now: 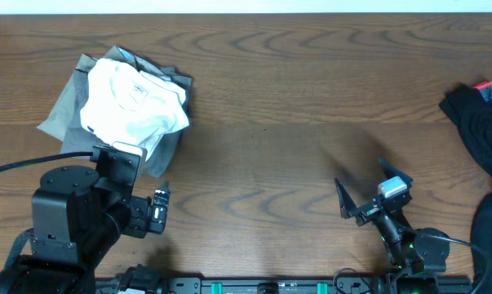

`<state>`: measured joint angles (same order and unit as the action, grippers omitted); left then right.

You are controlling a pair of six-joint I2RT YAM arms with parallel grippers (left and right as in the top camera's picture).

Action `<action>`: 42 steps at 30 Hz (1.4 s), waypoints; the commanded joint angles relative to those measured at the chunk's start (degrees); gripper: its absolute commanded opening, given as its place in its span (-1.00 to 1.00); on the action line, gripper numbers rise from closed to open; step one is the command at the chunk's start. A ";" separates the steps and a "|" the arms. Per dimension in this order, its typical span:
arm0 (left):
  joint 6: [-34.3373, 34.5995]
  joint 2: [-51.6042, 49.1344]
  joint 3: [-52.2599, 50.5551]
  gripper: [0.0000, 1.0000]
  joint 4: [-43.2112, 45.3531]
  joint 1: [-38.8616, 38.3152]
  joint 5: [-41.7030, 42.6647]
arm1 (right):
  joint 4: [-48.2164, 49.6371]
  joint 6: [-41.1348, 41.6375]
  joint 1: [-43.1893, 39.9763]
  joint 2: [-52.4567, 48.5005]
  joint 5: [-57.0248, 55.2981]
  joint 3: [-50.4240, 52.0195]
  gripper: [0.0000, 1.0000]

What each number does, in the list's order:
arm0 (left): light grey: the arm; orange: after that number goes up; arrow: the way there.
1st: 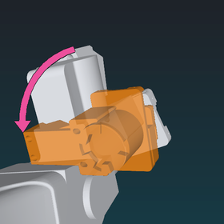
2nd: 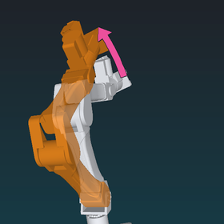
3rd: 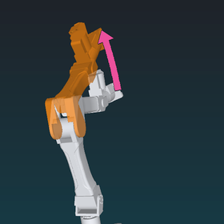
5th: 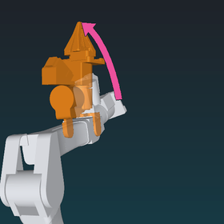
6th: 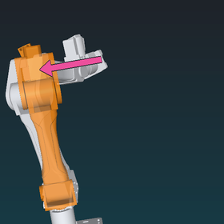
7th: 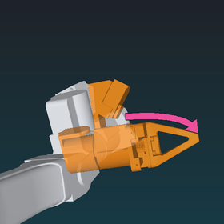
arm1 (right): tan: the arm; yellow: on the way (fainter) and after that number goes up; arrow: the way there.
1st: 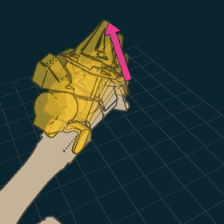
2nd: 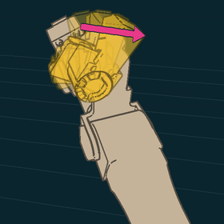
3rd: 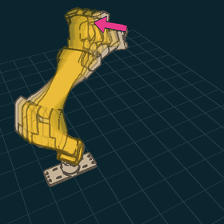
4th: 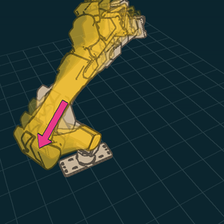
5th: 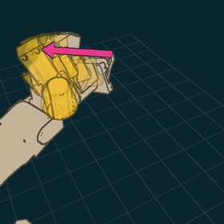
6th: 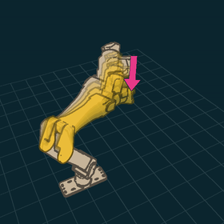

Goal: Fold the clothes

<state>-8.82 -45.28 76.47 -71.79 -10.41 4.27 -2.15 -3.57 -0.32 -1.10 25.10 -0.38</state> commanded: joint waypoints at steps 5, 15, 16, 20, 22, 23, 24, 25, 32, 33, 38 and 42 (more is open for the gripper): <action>0.52 -0.02 0.22 0.96 -0.02 -0.24 -0.46 | -0.28 0.52 -0.42 -0.28 0.85 0.07 0.98; 0.52 -0.02 0.22 0.96 -0.02 -0.24 -0.46 | -0.28 0.52 -0.42 -0.28 0.85 0.07 0.98; 0.52 -0.02 0.22 0.96 -0.02 -0.24 -0.46 | -0.28 0.52 -0.42 -0.28 0.85 0.07 0.98; 0.52 0.00 0.22 0.96 -0.02 -0.24 -0.46 | -0.28 0.52 -0.42 -0.28 0.85 0.07 0.99; 0.52 0.04 0.20 0.96 -0.02 -0.22 -0.46 | -0.28 0.52 -0.42 -0.28 0.85 0.07 0.99; 0.52 0.17 0.13 0.96 0.02 -0.15 -0.46 | -0.28 0.52 -0.42 -0.28 0.85 0.07 0.99; 0.55 0.74 -0.20 0.96 0.00 0.04 -0.44 | -0.28 0.52 -0.42 -0.28 0.85 0.07 0.99; 0.59 1.44 -0.57 0.96 -0.04 0.35 -0.39 | -0.28 0.52 -0.42 -0.28 0.85 0.07 0.99; 0.94 12.83 -12.13 0.96 17.64 5.01 1.07 | -0.28 0.52 -0.42 -0.28 0.85 0.07 0.98; 0.96 15.19 -15.52 0.96 22.36 5.86 1.11 | -0.28 0.52 -0.42 -0.28 0.85 0.07 0.99; 2.14 26.21 -31.98 0.96 41.44 8.87 3.76 | -0.28 0.52 -0.42 -0.28 0.85 0.07 0.99; 6.45 34.21 -43.32 0.96 54.55 11.34 4.33 | -0.28 0.52 -0.42 -0.28 0.85 0.07 0.98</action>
<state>-6.35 -15.29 38.44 -21.56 -0.62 7.16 -2.13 -3.57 -0.32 -1.37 25.56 -0.38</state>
